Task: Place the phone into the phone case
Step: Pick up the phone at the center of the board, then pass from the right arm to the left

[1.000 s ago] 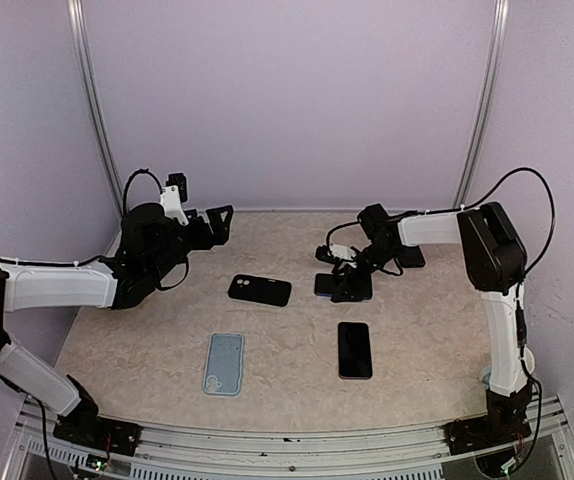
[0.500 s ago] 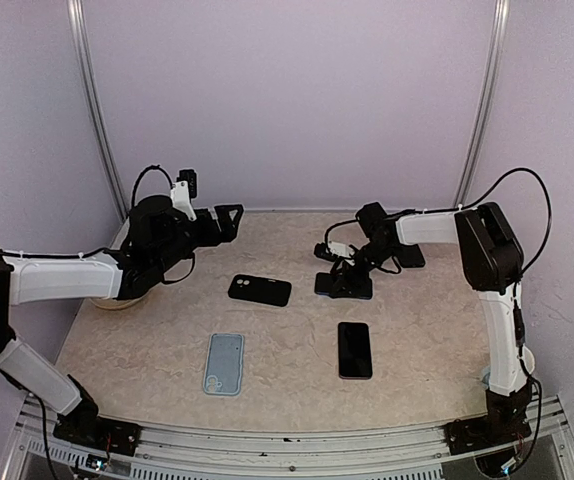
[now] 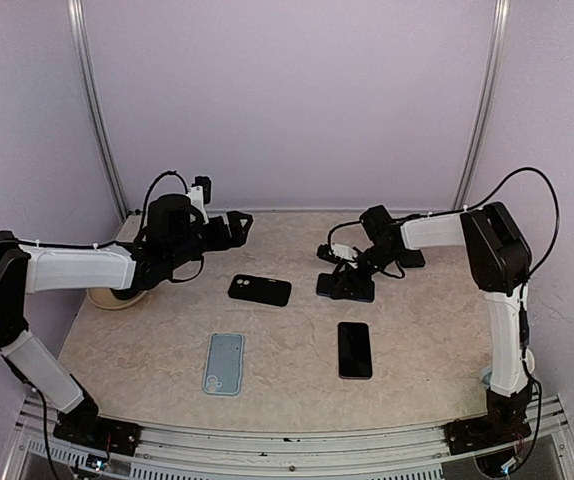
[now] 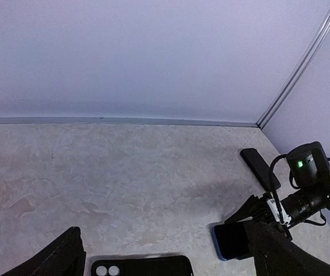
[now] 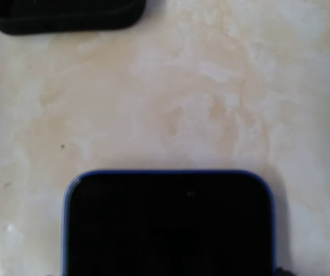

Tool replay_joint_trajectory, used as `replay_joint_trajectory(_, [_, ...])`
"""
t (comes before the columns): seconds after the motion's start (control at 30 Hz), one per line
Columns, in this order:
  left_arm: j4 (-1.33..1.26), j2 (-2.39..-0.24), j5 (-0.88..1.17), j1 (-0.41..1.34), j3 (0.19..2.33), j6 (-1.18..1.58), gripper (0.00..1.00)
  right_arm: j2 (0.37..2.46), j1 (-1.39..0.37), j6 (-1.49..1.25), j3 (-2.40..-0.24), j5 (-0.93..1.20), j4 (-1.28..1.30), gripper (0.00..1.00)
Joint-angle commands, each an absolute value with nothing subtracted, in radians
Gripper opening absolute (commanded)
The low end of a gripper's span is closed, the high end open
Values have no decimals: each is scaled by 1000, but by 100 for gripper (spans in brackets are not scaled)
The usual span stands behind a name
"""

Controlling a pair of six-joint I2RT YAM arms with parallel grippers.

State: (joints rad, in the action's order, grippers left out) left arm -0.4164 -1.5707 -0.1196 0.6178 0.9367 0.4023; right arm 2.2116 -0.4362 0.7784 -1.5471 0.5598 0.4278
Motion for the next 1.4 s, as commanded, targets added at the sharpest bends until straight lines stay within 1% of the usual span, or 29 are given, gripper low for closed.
replay_joint_trajectory(0.0, [-343, -1619, -73, 618, 1001, 414, 99, 2120, -453, 761, -1514, 560, 358, 68])
replay_joint_trajectory(0.27, [-357, -1655, -5, 627, 1005, 408, 99, 2064, -485, 751, -1488, 521, 308, 63])
replay_joint_trajectory(0.33, [-366, -1659, 43, 627, 1002, 396, 99, 2048, -493, 747, -1473, 512, 282, 63])
replay_joint_trajectory(0.53, [-387, -1687, 168, 625, 1009, 381, 99, 2001, -517, 738, -1426, 501, 212, 63])
replay_joint_trajectory(0.73, [-407, -1715, 321, 614, 1014, 384, 99, 1948, -560, 738, -1381, 452, 155, 63])
replay_joint_trajectory(1.0, [-375, -1795, 487, 611, 1074, 397, 99, 1854, -632, 751, -1316, 366, 69, 63])
replay_joint_trajectory(1.27, [-353, -1852, 545, 607, 1124, 437, 98, 1787, -676, 780, -1276, 282, 22, 63])
replay_joint_trajectory(1.37, [-371, -1866, 586, 607, 1131, 454, 96, 1766, -690, 789, -1262, 266, 3, 63])
